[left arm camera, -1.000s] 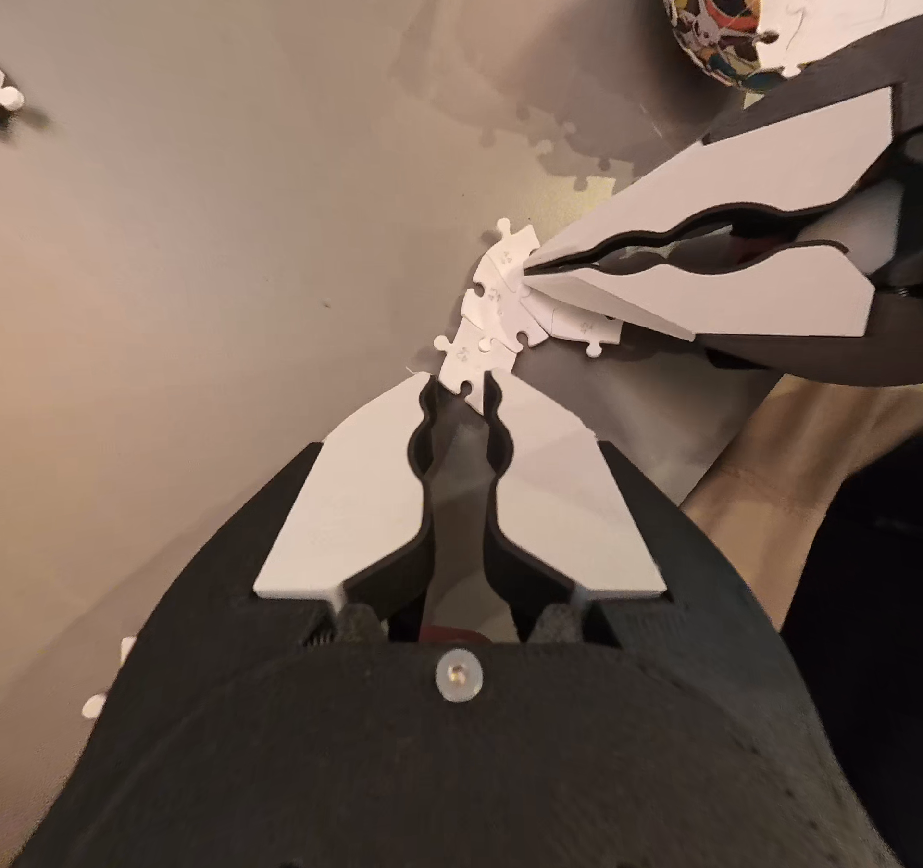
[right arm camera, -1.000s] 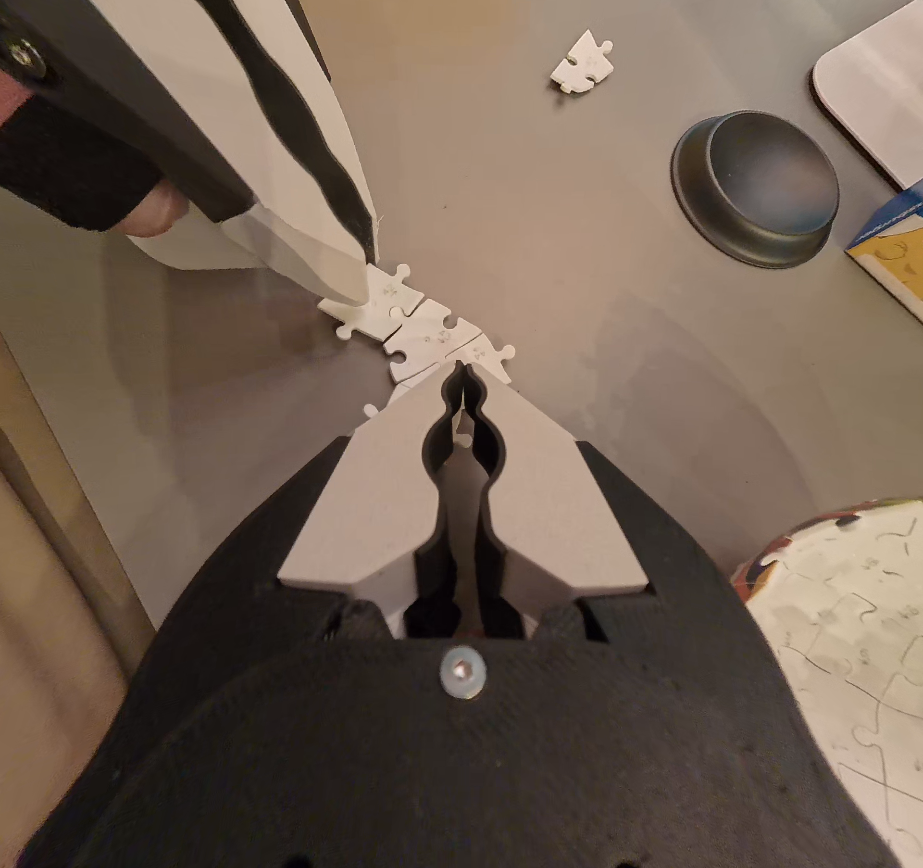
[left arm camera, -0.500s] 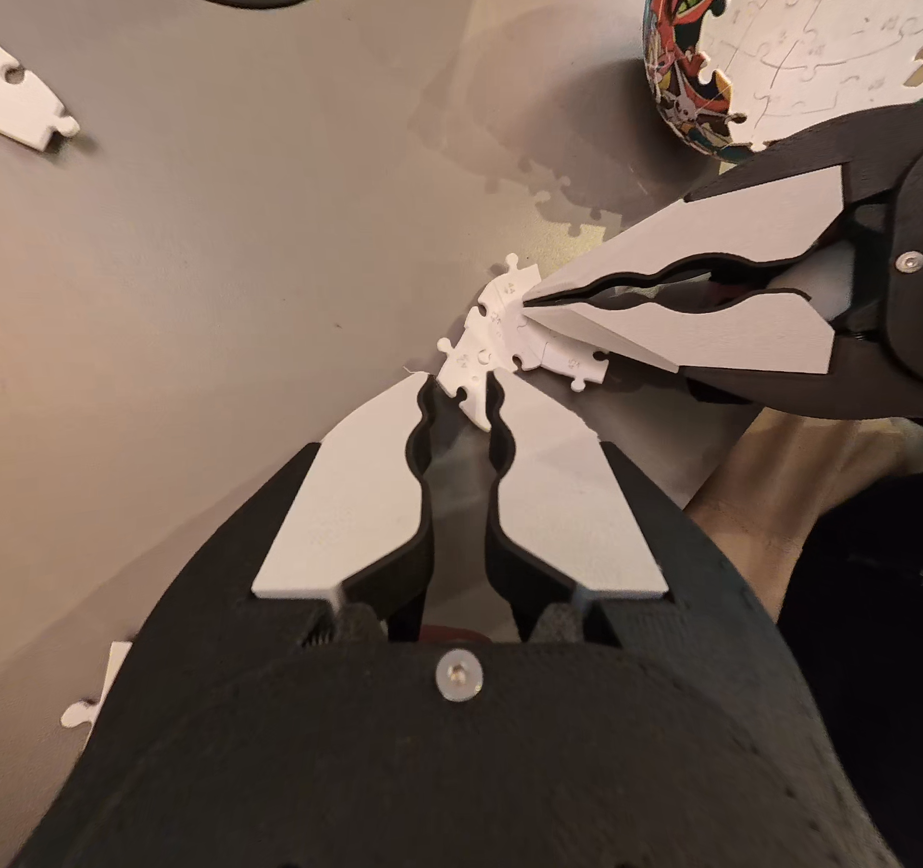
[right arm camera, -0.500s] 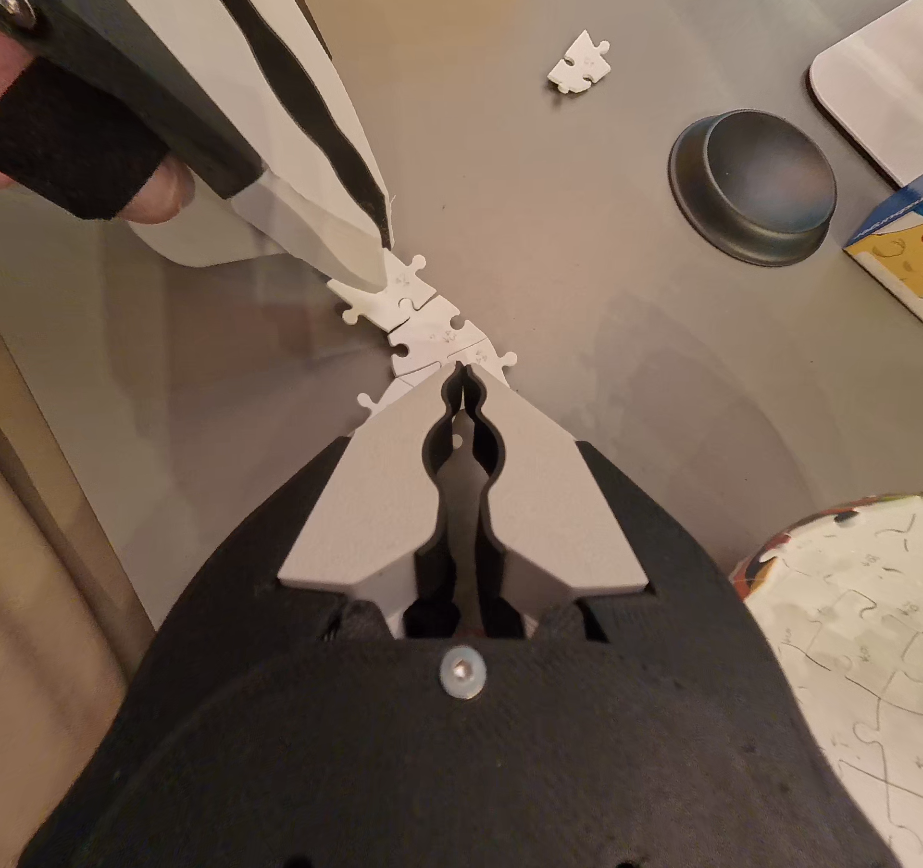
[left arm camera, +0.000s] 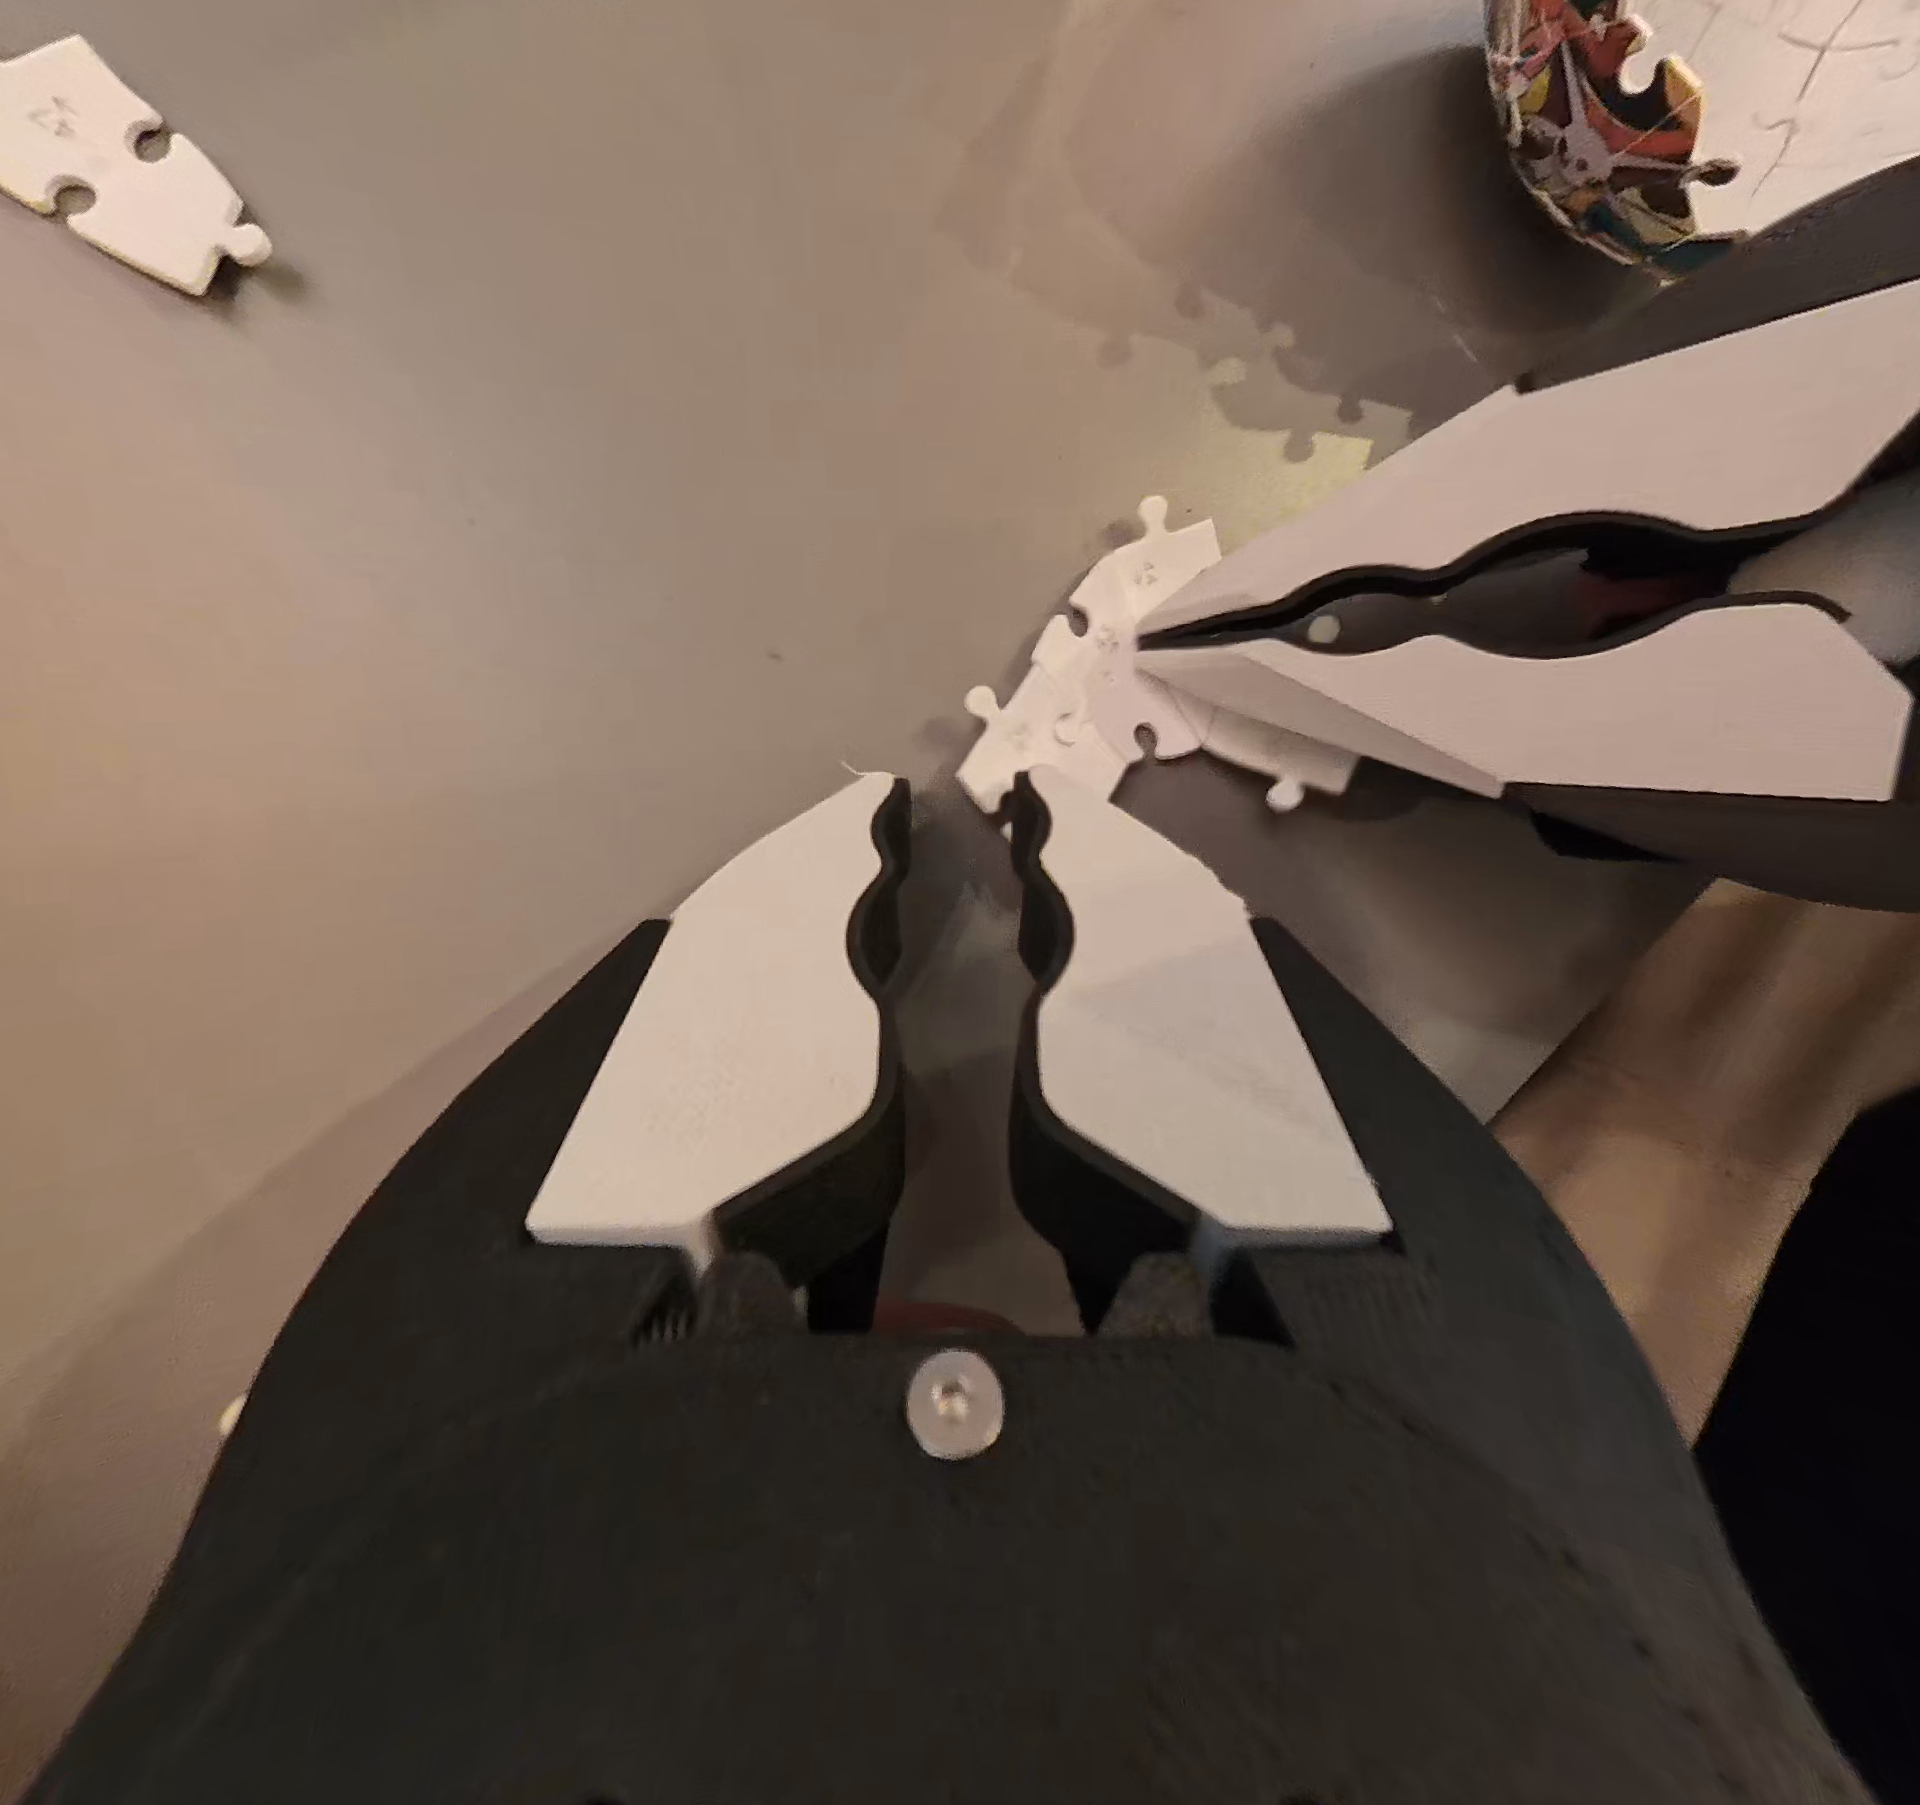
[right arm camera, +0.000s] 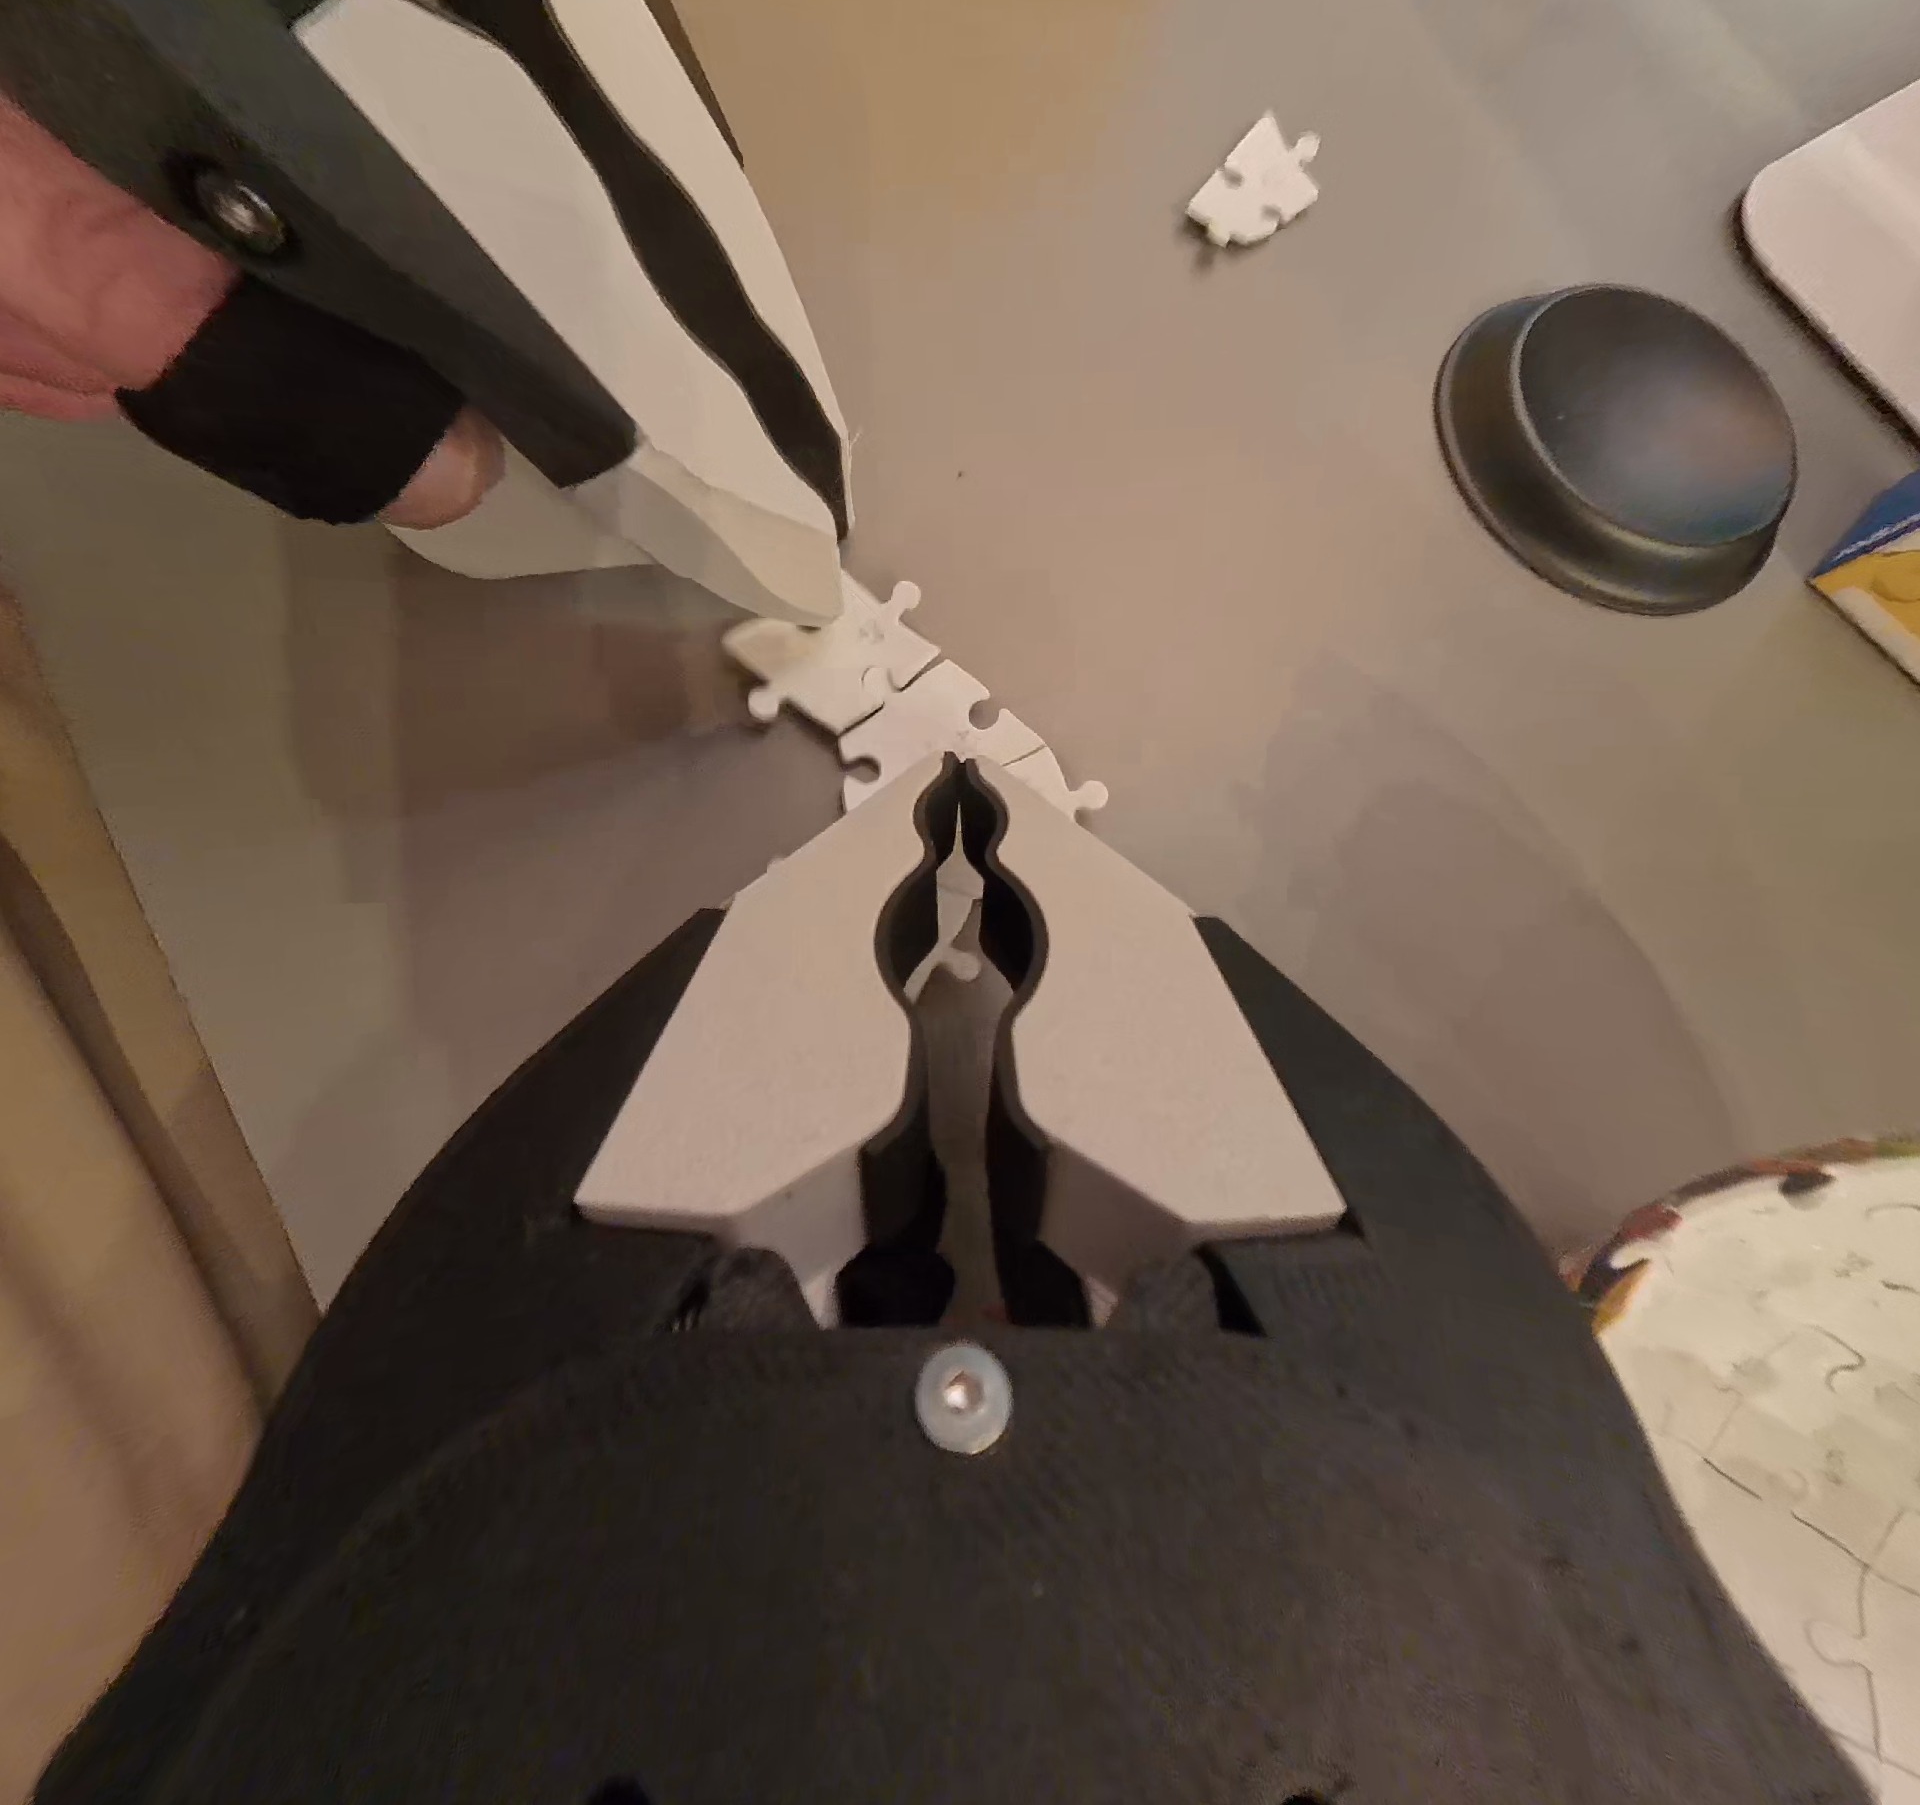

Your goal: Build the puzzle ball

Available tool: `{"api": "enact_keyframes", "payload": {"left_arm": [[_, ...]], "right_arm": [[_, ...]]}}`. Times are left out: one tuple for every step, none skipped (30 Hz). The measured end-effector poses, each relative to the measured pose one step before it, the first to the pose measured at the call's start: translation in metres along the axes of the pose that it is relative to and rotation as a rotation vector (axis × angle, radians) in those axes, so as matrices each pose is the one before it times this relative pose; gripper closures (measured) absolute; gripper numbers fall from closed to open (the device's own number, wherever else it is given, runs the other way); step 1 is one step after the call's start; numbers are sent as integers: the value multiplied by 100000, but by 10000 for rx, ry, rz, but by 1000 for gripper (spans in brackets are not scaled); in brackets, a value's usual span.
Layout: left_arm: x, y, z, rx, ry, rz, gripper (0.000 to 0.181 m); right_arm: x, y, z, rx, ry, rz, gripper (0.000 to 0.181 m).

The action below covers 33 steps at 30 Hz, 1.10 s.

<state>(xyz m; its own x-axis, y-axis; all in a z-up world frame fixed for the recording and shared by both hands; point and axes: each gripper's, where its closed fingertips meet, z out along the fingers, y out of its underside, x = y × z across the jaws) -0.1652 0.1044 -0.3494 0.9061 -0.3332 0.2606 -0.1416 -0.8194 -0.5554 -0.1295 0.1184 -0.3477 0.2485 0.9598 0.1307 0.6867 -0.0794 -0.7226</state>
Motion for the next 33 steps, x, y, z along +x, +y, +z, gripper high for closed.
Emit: {"api": "enact_keyframes", "payload": {"left_arm": [[159, -49, 68, 4, 26, 23, 163], [168, -66, 93, -2, 18, 47, 162], [191, -74, 96, 6, 50, 15, 161], [215, -72, 97, 7, 93, -36, 161], [148, -68, 62, 2, 74, -64, 160], [4, -62, 24, 0, 0, -36, 159], [-3, -32, 25, 11, 5, -17, 159], [43, -44, 3, 28, 55, -91, 158], [35, -30, -2, 16, 59, -108, 158], [19, -22, 11, 11, 32, -66, 158], [-20, -17, 5, 2, 2, -37, 158], [-67, -15, 1, -6, -60, -8, 159], [-37, -49, -27, 16, -60, 10, 160], [-64, -106, -18, 38, -83, 6, 161], [-94, -137, -9, 50, -122, 35, 163], [-133, -132, -7, 31, -173, 59, 166], [-84, -34, 42, -38, -190, 144, 166], [-95, 71, 64, -101, -245, 205, 167], [-80, 53, 51, -75, -271, 262, 168], [-14, -51, 11, -13, -237, 176, 168], [-28, -82, -9, 14, -174, 118, 168], [-28, 11, 17, -23, -133, 106, 168], [-7, -16, 10, -3, -141, 145, 168], [4, -79, -38, 21, -172, 161, 168], [-17, -41, -30, -10, -197, 207, 168], [-12, -49, -16, 13, -226, 260, 167], [1, -53, -8, 21, -217, 230, 167], [2, -54, -2, 16, -150, 148, 167], [-3, 20, 10, -13, -111, 144, 167], [-13, -48, -9, 44, -120, 147, 167], [13, -23, -41, -7, -144, 151, 167], [18, -15, -48, -15, -167, 176, 167], [11, -9, -17, 13, -165, 168, 167]], "right_arm": [[-93, 43, 66, -66, -57, 27, 181], [-46, -27, 16, -18, -79, 54, 181], [-25, -6, 19, 2, -110, 75, 181], [-11, 1, 8, 18, -88, 67, 181], [-4, 11, -5, 2, -30, 38, 181], [0, -7, -1, -1, 33, -24, 181], [-6, 2, -8, 7, 53, -42, 181], [3, 5, 8, 7, 39, -28, 181], [-6, 0, -9, 7, 15, 0, 181], [7, -3, 0, 6, 0, 7, 181], [-2, -2, 14, 6, -2, 11, 181], [-2, 1, -6, 5, 7, 6, 181], [4, -4, -1, 0, 19, -13, 181], [-9, 0, 3, 0, 28, -37, 181], [13, -2, -3, 3, 16, -13, 181], [3, -3, 1, 2, 4, 4, 181], [-3, 1, 7, 1, 15, -13, 181], [3, 6, -1, 4, 17, -26, 181], [8, -5, -2, 5, 14, -12, 181], [2, -5, 7, 3, 32, -30, 181], [-1, 1, 1, -1, 33, -39, 181], [-5, -14, 5, 3, 17, -20, 181], [0, -8, 4, 6, 2, 3, 181], [-3, 4, 3, -4, -10, 12, 181], [0, -4, 4, 2, -5, 3, 181], [2, -3, -1, 3, 4, -7, 181], [0, 1, -5, 0, 9, -10, 181], [2, 8, 7, 0, 2, -2, 181], [-5, -4, -10, 2, -7, 11, 181], [1, 3, 0, 2, -9, 11, 181], [8, 1, 2, -1, -1, 2, 181], [0, 8, 2, 0, 10, -9, 181], [-1, 4, -10, 3, 7, -7, 181]]}}
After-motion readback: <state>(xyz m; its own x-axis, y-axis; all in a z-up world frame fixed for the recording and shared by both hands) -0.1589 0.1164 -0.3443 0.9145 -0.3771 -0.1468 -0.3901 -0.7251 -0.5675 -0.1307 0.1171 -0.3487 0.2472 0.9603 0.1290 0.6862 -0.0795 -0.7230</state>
